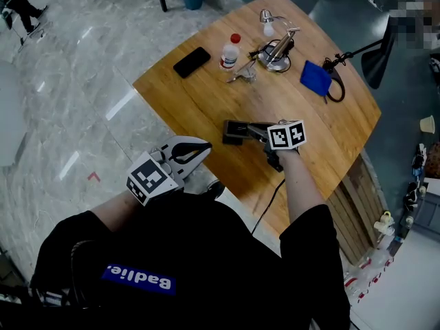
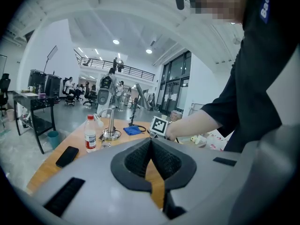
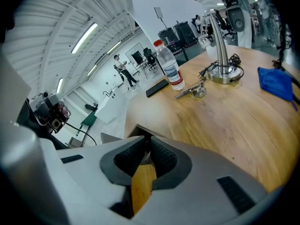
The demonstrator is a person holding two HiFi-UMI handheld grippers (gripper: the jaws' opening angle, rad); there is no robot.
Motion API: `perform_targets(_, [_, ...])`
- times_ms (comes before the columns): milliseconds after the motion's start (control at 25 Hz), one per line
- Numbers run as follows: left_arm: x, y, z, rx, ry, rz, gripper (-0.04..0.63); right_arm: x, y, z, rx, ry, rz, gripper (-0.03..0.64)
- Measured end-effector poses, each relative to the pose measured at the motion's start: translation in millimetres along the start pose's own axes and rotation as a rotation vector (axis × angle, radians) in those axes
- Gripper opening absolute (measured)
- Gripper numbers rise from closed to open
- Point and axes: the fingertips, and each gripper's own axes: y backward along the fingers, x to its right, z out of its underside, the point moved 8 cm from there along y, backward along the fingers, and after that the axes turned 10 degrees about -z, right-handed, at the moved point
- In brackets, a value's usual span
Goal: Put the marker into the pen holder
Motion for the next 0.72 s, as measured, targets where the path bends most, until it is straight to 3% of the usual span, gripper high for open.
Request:
perform_targets(360, [-0.1,2.0,1.0,-0.003,-0.002,0.012,0.009,4.4,9.8,-3.3,0.030,-0.003,0.000,0.060])
perform_targets(720, [4.5,-2.0,-10.1,0.017,-0.023,0.067,0.009,-35.6,67.0,-16.1,0.164,0.105,0.118,0.067])
